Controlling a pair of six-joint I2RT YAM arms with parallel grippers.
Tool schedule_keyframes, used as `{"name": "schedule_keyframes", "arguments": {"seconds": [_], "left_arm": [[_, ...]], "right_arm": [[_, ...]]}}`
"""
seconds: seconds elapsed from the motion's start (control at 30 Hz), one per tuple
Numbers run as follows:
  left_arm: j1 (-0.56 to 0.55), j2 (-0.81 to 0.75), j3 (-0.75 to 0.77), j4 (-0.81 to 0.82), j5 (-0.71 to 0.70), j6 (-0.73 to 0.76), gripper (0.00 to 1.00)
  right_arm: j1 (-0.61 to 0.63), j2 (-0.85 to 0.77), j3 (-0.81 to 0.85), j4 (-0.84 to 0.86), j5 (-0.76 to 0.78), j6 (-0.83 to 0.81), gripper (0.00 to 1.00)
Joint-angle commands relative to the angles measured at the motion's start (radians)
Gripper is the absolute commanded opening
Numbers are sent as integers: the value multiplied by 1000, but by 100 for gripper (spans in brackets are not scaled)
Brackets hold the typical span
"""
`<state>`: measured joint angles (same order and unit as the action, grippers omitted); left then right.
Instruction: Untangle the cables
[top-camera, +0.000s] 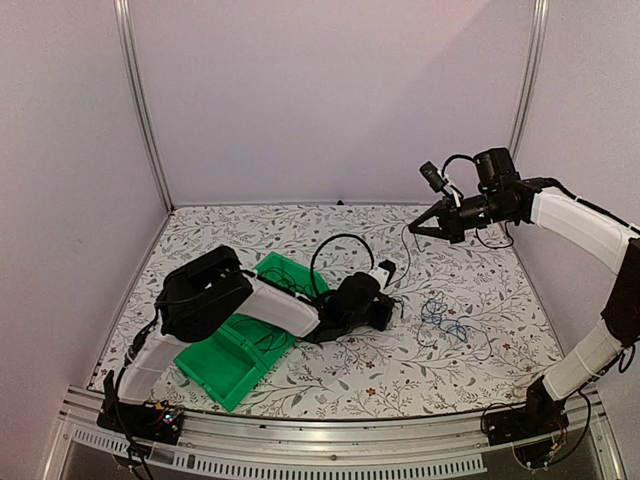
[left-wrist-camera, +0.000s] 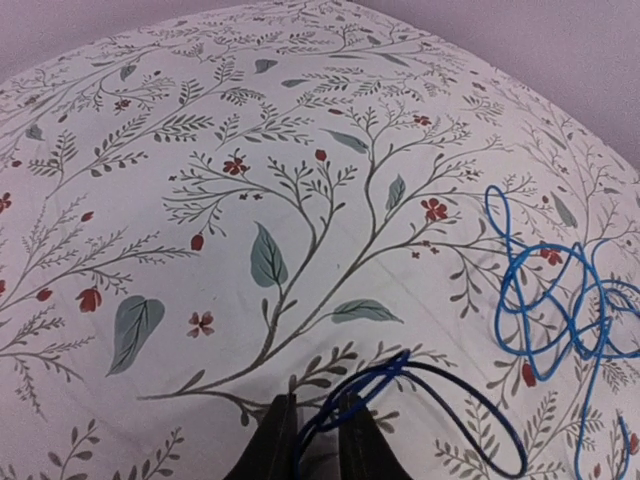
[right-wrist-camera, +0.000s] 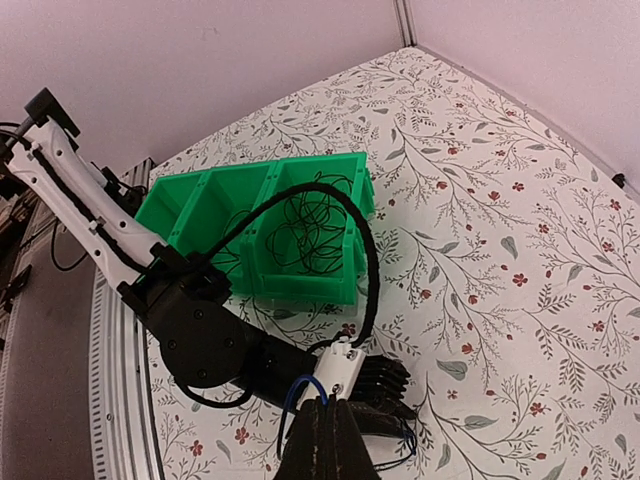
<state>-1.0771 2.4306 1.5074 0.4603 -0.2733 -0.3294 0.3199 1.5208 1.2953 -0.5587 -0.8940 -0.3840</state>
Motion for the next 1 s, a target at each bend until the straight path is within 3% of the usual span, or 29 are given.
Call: {"name": "schedule_keyframes", "arguments": {"seconds": [0.0, 0.07, 0.13, 0.27, 0.33, 0.47, 0.57, 0.63, 0.8, 0.97], "left_arm": [[5, -20, -51, 110, 43, 33, 9], [6, -51, -96, 161, 66, 44, 1], [5, -95, -142, 205, 99, 51, 0], [6, -165, -206, 249, 160, 44, 0], [5, -191, -219, 242, 200, 30, 0], [14, -224, -221, 213, 338, -6, 0], [21, -236, -223, 213, 450, -44, 0], [22, -239, -223, 214, 515, -55, 0], [22, -244, -205, 175, 572, -64, 0], [22, -257, -211, 170, 580, -49, 0]], "right_arm": [[-3, 11, 41, 3, 26, 8, 0], [-19, 17, 43, 17, 54, 12, 0], [-35, 31, 56, 33, 110, 18, 2], [-39, 106, 113, 13, 393, 21, 30], [-40, 144, 128, -23, 500, 16, 35], [-43, 87, 36, -51, 495, -56, 41], [-43, 15, -51, -67, 478, -111, 39], [-42, -20, -102, -79, 438, -149, 31], [-32, -88, -173, -191, 162, -274, 25], [17, -119, -225, -165, 207, -287, 26]]}}
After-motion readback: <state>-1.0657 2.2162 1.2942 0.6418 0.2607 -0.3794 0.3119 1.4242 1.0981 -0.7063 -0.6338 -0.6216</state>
